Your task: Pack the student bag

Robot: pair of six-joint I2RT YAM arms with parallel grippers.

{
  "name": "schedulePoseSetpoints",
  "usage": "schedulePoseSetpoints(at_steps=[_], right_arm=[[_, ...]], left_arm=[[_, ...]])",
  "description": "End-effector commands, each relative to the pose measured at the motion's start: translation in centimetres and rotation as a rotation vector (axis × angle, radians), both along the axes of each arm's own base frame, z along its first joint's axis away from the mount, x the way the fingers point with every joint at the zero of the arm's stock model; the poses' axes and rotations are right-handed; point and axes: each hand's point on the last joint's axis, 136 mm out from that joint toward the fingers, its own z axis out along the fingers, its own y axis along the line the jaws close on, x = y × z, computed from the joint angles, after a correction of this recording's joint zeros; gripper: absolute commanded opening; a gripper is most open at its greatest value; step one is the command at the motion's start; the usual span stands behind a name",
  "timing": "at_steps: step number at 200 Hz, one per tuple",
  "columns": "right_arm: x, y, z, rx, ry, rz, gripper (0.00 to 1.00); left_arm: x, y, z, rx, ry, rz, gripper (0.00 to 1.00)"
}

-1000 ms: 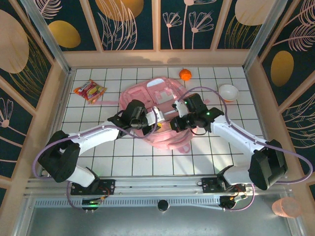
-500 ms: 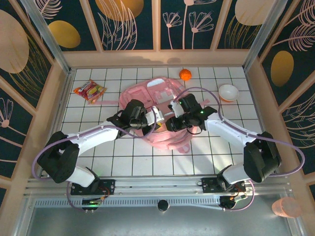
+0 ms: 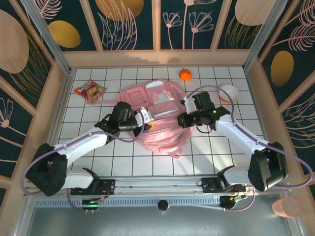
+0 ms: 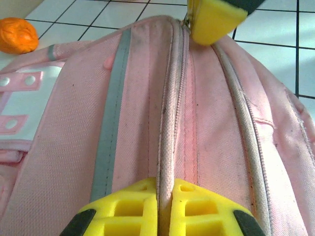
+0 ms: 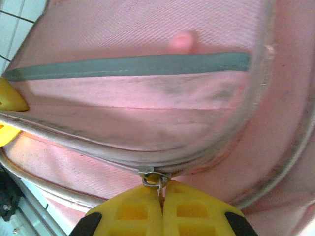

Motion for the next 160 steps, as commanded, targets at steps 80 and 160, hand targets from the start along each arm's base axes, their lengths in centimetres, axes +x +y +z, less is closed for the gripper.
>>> schedulePoseSetpoints(at_steps=[80, 160], right_arm=[[-4.9, 8.6, 3.4, 0.14, 0.015, 0.171, 0.0], [-0.8, 0.8, 0.9, 0.104, 0.041, -0.017, 0.0]], left_arm=[[-1.3, -4.2, 2.0, 0.031, -0.048, -0.146, 0.65], [-1.5, -3.6, -0.3, 0.122, -0.079, -0.165, 0.0]])
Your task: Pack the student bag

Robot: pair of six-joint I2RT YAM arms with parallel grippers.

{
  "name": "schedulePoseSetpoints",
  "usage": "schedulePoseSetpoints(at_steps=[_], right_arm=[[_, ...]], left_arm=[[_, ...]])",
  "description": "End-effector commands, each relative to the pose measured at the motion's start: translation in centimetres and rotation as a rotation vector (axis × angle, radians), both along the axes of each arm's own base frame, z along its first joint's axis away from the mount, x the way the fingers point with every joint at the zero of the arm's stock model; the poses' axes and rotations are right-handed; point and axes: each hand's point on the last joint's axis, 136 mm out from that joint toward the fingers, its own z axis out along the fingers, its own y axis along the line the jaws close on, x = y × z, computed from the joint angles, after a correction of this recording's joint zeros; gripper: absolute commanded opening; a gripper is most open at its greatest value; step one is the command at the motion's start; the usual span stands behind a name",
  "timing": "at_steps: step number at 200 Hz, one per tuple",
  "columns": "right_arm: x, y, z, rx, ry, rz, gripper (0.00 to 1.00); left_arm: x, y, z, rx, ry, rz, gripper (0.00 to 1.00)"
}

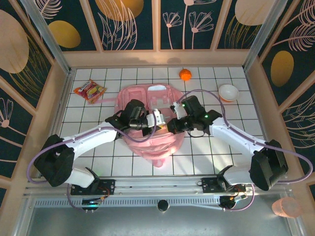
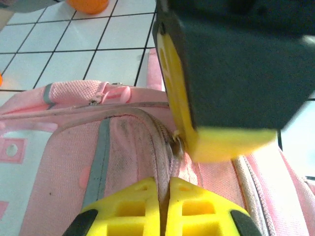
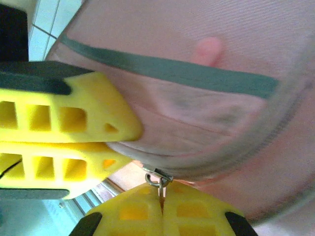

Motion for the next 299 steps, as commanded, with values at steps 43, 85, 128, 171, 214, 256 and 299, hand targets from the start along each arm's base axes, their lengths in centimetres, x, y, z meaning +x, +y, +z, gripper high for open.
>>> schedulePoseSetpoints(at_steps=[43, 85, 128, 171, 214, 256, 299], right_arm=[[7.5, -6.3, -0.6, 0.007, -0.069, -0.164, 0.0], [9.9, -6.3, -0.4, 0.008, -0.104, -0.224, 0.0], [12.8, -9.3, 0.6, 0.014, -0.162, -0.396, 0.07], [14.1, -12.7, 3.1, -0.04, -0.279, -0.451, 0.99], [14.4, -21.7, 4.6, -0.096, -0.489, -0.692, 0.99], [12.5, -25.8, 3.7, -0.154, -0.714, -0.755, 0.99], [10.3, -26.1, 0.0, -0.198, -0.909, -0.738, 0.99]], left_arm=[[-3.0, 1.7, -0.3, 0.014, -0.031, -0.106, 0.0], [-0.7, 2.0, -0.1, 0.004, -0.07, 0.005, 0.0], [5.8, 2.9, 2.2, -0.102, -0.126, 0.148, 0.24], [7.4, 4.1, 6.0, -0.17, -0.151, 0.259, 0.99], [9.9, 14.9, 10.9, -0.434, -0.302, 0.87, 0.99], [8.9, 28.6, 8.1, -0.595, -0.346, 1.464, 0.99], [7.4, 32.7, 3.1, -0.563, -0.407, 1.584, 0.99]])
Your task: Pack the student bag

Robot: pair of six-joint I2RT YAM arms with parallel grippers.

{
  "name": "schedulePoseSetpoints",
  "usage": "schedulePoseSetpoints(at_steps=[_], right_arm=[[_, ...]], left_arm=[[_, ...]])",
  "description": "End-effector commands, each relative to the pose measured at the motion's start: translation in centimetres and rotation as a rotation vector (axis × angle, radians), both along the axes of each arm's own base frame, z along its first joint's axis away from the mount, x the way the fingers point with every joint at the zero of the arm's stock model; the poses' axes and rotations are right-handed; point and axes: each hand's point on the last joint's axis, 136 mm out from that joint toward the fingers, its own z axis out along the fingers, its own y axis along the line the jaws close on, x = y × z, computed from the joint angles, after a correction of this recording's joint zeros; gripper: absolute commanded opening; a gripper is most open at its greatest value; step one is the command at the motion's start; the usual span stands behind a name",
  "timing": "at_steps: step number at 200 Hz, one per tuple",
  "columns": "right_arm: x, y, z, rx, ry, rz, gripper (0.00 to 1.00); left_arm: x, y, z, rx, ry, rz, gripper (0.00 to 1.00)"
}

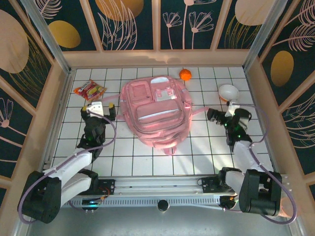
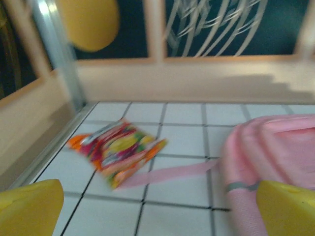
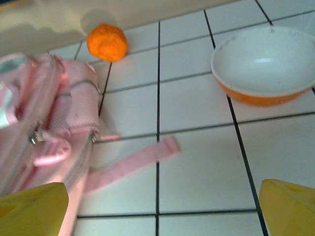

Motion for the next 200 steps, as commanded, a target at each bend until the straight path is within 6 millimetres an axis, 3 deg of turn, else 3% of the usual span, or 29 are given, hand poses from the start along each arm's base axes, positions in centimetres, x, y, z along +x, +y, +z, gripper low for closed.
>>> schedulePoseSetpoints(at_steps=[1, 19, 31, 41, 60, 69, 78, 82, 93, 106, 200], right_arm=[[0.2, -0.7, 2.0, -0.116, -0.24, -0.01, 0.99], [0.3, -0.9, 0.4, -0.116, -0.24, -0.02, 0.99], [0.5, -0.3, 1.3, -0.114, -0.318, 0.014, 0.99], [0.7, -0.4, 2.4, -0.081, -0.389, -0.005, 0.99], [2.7, 0.0, 1.8, -0.047, -0.383, 0.019, 0.99], [3.8, 0.1, -0.3, -0.06, -0.333, 0.02, 0.99], [3.5, -0.5, 0.3, -0.06, -0.368, -0.03, 0.99], [3.5, -1.2, 0.0, -0.059, -0.344, -0.07, 0.99], [4.0, -2.7, -0.1, -0.056, -0.334, -0.169, 0.99], [4.5, -1.3, -0.4, -0.082, -0.319, -0.105, 0.99], [4.5, -1.3, -0.3, -0.086, -0.322, -0.105, 0.99]], left_arm=[[-0.5, 2.5, 0.2, -0.05, -0.113, 0.109, 0.99], [-0.3, 3.2, -1.4, -0.047, -0.152, 0.115, 0.99], [1.0, 2.9, -2.0, 0.017, -0.094, 0.099, 0.99], [0.9, 2.8, -1.4, 0.041, -0.143, 0.064, 0.99], [0.3, 5.0, -2.8, -0.037, -0.183, 0.089, 0.99], [1.1, 5.9, -3.3, -0.063, -0.166, 0.128, 0.99], [3.0, 5.8, -4.8, -0.066, -0.046, 0.119, 0.99], [3.7, 6.0, -4.6, -0.076, -0.046, 0.112, 0.99], [3.1, 6.7, -4.2, -0.111, -0.088, 0.115, 0.99], [3.1, 6.7, -4.3, -0.11, -0.081, 0.115, 0.99], [3.1, 6.6, -4.3, -0.108, -0.079, 0.112, 0.99]])
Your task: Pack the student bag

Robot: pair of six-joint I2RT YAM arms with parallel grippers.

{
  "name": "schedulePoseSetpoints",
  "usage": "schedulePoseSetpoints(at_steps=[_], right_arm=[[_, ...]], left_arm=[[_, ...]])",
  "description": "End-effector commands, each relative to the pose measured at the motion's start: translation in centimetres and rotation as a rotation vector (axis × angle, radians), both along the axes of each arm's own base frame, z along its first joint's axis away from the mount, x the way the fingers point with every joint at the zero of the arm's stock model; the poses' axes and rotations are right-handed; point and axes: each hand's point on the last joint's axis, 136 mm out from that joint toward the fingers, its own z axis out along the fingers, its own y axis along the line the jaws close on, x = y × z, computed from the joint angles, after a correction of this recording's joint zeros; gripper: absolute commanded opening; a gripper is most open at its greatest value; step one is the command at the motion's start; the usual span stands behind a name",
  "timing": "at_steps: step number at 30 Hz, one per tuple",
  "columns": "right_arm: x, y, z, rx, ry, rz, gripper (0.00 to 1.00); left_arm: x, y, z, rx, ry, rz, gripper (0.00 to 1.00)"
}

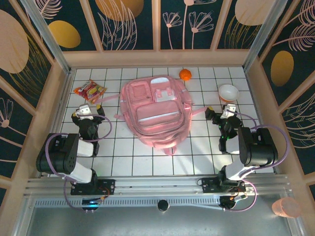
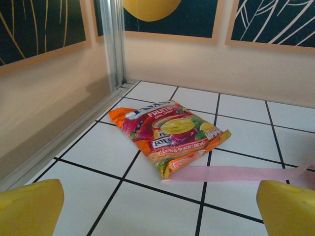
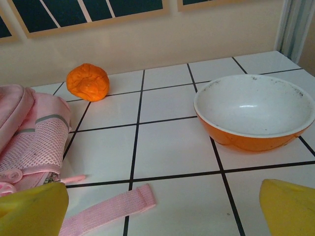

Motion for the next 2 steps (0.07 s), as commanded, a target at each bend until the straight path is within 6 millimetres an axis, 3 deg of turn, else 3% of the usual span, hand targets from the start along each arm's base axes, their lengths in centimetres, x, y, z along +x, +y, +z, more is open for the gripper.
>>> schedulePoseSetpoints(at_steps=[1, 2], right_arm=[[0.61, -0.27, 1.61, -0.01, -0.062, -0.014, 0.99], [0.55, -0.24, 1.58, -0.007, -0.062, -0.013, 0.99]], left_arm=[[0.23, -0.06, 1.04, -0.024, -0.045, -0.008, 0.99], [0.22, -0.07, 1.03, -0.024, -0.044, -0.008, 0.99]])
